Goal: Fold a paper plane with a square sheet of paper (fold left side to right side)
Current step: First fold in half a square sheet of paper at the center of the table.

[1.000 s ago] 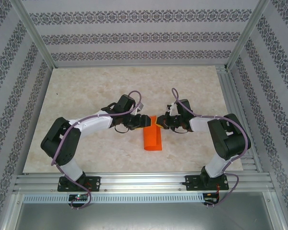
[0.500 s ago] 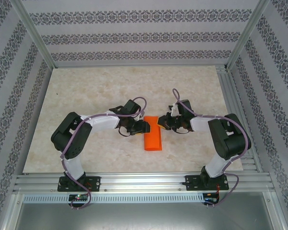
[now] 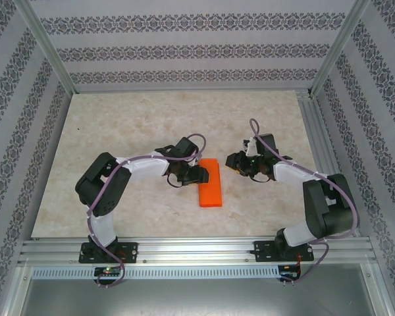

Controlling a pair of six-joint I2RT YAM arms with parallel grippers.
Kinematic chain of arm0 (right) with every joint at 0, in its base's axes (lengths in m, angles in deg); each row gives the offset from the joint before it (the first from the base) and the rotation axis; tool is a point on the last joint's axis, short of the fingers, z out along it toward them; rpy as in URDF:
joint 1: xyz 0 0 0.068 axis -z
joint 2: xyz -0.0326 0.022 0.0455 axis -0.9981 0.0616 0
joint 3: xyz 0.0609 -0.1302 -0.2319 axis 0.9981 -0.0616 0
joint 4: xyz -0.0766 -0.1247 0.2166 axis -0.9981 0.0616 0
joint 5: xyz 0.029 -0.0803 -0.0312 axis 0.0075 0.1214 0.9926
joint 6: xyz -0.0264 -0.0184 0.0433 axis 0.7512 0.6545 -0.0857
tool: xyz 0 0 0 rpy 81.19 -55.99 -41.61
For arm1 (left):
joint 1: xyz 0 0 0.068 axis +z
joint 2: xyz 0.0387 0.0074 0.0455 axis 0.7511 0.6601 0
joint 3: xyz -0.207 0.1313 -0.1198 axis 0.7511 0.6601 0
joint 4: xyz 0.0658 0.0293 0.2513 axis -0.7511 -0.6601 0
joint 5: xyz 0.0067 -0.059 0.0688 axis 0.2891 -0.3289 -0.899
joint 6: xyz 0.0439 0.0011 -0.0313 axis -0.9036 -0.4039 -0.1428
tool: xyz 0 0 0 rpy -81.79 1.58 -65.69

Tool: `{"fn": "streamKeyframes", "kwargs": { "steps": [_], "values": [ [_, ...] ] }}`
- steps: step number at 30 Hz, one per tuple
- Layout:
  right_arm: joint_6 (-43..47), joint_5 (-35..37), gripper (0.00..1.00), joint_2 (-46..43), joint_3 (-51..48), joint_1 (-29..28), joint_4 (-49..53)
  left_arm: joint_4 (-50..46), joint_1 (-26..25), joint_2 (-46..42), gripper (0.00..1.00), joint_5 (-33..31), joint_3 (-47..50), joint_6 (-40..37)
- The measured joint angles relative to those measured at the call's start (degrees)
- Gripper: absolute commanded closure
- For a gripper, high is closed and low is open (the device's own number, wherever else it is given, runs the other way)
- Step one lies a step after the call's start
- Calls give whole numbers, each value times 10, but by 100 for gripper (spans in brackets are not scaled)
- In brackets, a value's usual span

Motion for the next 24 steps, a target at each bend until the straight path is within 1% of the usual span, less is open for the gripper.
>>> {"fn": "streamKeyframes", "kwargs": {
  "steps": [4,9,18,24],
  "values": [
    [13,8,65,-3,-1,0,17,-18,-8,12,49,-12,-18,-1],
    [17,11,65,-3,-4,0,23,-43,-17,17,51,-31,-28,-3],
    [18,11,64,-3,-9,0,23,-56,-18,19,52,-42,-29,-2],
    [18,11,64,-3,-19,0,23,-62,-18,25,50,-42,-38,2]
  ]
}}
